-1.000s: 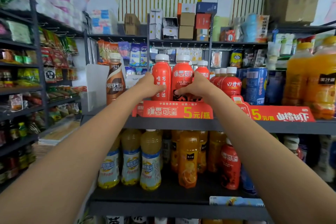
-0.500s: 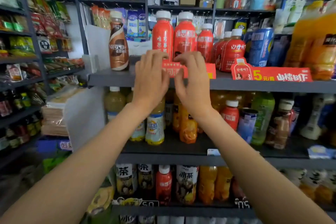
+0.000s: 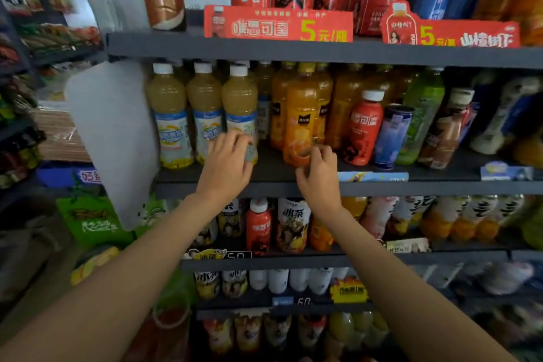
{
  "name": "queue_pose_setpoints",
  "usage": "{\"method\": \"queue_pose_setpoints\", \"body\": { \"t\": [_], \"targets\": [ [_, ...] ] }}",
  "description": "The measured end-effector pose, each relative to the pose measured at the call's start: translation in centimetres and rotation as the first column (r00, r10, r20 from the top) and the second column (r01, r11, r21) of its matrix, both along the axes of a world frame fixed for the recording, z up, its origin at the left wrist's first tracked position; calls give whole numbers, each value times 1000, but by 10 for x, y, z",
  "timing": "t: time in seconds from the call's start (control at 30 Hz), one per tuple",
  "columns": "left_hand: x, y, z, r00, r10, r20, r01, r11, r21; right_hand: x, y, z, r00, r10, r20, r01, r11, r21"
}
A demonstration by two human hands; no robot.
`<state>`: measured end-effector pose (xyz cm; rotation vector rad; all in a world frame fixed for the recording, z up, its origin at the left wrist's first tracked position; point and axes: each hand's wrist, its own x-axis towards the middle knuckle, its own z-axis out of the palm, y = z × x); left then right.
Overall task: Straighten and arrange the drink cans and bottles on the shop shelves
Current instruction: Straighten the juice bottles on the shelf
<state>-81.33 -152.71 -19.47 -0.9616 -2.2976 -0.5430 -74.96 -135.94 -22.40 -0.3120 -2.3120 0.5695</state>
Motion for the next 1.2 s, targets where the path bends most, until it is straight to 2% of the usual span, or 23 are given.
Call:
{"method": "queue_pose_setpoints", "body": {
  "t": [0.07, 0.13, 0.23, 0.33, 0.4, 0.47, 0.53, 0.67, 0.77, 0.83, 0.9, 1.03, 1.2],
  "targets": [
    [2, 8, -1, 1000, -17, 24, 17, 1000, 4, -4, 7, 5, 996, -29, 81, 36, 996, -85],
    [3, 15, -2, 999, -18, 41, 17, 1000, 10, -12, 12, 17, 992, -28, 124, 58, 969, -241],
    [-1, 22, -1, 995, 48, 92, -46, 999, -28, -27, 19, 32, 978, 19, 207, 67, 914, -400],
    [-6, 21, -2, 993, 95, 66, -86, 988, -127, -35, 18, 33, 974, -51, 220, 132, 918, -374],
    [-9, 19, -3, 996, 91, 21, -86, 981, -176, -35, 8, 33, 984, -157, 86, 175, 943, -283],
    [-13, 16, -1, 996, 85, 10, -83, 985, -154, -37, -8, 32, 991, -134, -27, 129, 982, -136],
    [-14, 15, 0, 997, 73, 11, -72, 993, -98, -42, -23, 31, 994, -96, -59, 90, 992, -90],
    [-15, 12, -1, 988, 120, 101, -132, 984, 117, -46, -34, 31, 985, -149, -83, 135, 979, -152],
    [-17, 10, -4, 984, 68, 162, -91, 987, 135, -50, -20, 40, 970, -235, -59, 195, 901, -387],
    [-18, 11, -4, 982, 46, 183, -74, 986, 150, -55, -7, 46, 981, -195, 15, 175, 842, -511],
    [-16, 15, -3, 979, 59, 193, -92, 982, 168, -58, -1, 45, 988, -128, 82, 152, 840, -521],
    [-14, 19, -2, 985, 109, 134, -130, 980, 153, -59, -8, 39, 989, -104, 101, 138, 889, -436],
    [-8, 29, -1, 995, 86, -47, -80, 991, 109, -58, -14, 41, 995, -34, 99, 72, 903, -423]
  ]
}}
